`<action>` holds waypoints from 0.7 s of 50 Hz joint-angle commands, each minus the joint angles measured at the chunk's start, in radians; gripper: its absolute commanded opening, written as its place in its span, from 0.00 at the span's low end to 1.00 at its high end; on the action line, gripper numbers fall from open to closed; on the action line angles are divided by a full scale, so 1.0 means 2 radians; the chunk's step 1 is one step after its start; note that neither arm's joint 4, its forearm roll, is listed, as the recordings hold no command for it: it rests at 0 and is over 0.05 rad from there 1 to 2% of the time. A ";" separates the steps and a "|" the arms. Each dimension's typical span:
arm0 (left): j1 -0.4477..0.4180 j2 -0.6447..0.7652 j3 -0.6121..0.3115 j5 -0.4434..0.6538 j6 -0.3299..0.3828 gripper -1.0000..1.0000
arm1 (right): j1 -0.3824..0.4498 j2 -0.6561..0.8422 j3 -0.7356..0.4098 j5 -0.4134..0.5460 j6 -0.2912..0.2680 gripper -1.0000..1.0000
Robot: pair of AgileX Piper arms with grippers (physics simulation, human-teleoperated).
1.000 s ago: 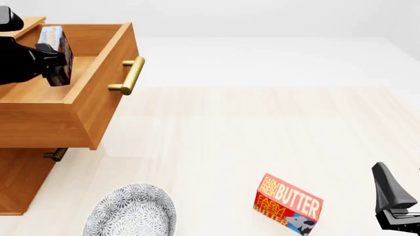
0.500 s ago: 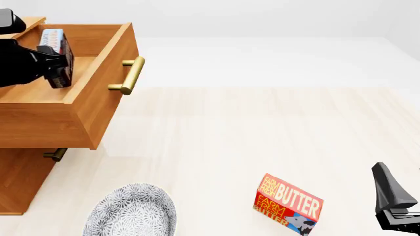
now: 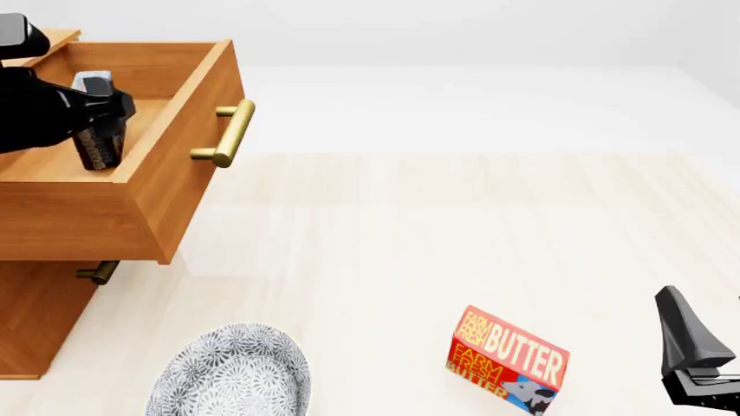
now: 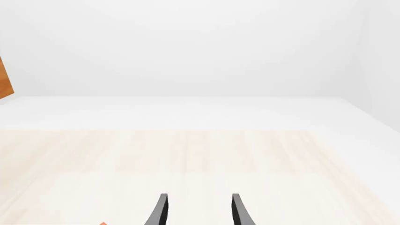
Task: Put the chocolate pudding in the top drawer of the cabinet and close it.
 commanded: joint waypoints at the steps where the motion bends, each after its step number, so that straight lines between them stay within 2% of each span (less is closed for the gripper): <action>1: -0.001 -0.004 0.001 0.001 0.002 1.00 | 0.000 0.000 0.000 0.000 0.000 1.00; 21: -0.003 -0.027 -0.009 0.024 0.010 1.00 | 0.000 0.000 0.000 0.000 0.000 1.00; 35: -0.030 -0.052 -0.033 0.048 0.024 1.00 | 0.000 0.000 0.000 0.000 0.000 1.00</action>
